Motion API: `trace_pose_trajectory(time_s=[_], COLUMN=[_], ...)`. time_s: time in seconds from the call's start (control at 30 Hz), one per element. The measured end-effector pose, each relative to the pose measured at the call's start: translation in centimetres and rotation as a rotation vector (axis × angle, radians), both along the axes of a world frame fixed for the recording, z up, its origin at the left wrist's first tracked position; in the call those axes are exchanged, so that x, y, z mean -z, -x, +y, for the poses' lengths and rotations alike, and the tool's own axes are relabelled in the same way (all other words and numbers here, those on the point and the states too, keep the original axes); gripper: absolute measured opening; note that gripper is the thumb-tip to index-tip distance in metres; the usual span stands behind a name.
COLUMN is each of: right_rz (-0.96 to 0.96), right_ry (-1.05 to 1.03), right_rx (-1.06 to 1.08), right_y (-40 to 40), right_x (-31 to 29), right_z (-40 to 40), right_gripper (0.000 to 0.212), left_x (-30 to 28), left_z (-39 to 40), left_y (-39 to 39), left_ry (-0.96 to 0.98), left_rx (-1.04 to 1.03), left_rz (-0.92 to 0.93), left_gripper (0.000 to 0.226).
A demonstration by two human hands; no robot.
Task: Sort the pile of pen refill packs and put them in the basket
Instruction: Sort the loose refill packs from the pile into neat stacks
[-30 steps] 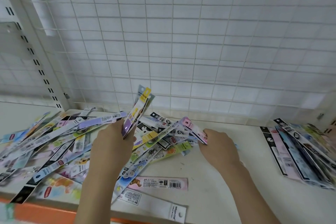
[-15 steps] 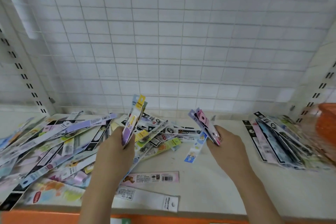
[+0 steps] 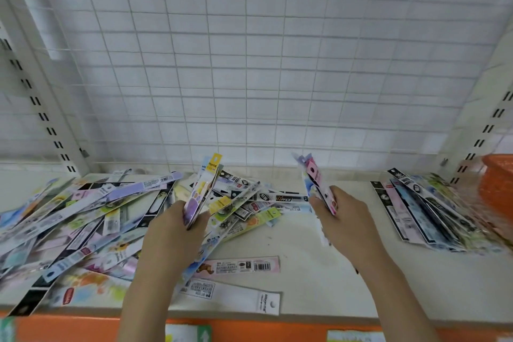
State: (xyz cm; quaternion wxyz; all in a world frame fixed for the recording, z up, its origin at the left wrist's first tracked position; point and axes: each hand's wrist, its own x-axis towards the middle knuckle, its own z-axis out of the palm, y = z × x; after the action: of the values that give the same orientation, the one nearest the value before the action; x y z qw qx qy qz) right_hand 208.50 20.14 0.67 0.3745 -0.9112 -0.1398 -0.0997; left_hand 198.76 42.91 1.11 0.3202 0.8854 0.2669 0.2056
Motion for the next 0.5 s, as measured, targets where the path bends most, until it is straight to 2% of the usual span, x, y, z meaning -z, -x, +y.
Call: trace_pose_trajectory(time_s=[0.2, 0.37, 0.5], right_rz=[0.085, 0.156, 0.058], right_ry=[0.007, -0.01, 0.016], right_rx=[-0.068, -0.184, -0.224], right_y=[0.0, -0.2, -0.3], right_x=[0.4, 0.5, -0.3], right_z=[1.5, 2.8, 5.0], right_gripper=[0.032, 0.002, 0.012], left_x=[0.1, -0.3, -0.3], left_z=[1.5, 2.4, 3.6], left_y=[1.0, 2.0, 2.6], left_ry=[0.019, 0.015, 0.031], left_rx=[-0.027, -0.082, -0.123], left_rz=[0.021, 0.033, 0.046], left_gripper=[0.038, 0.046, 0.045])
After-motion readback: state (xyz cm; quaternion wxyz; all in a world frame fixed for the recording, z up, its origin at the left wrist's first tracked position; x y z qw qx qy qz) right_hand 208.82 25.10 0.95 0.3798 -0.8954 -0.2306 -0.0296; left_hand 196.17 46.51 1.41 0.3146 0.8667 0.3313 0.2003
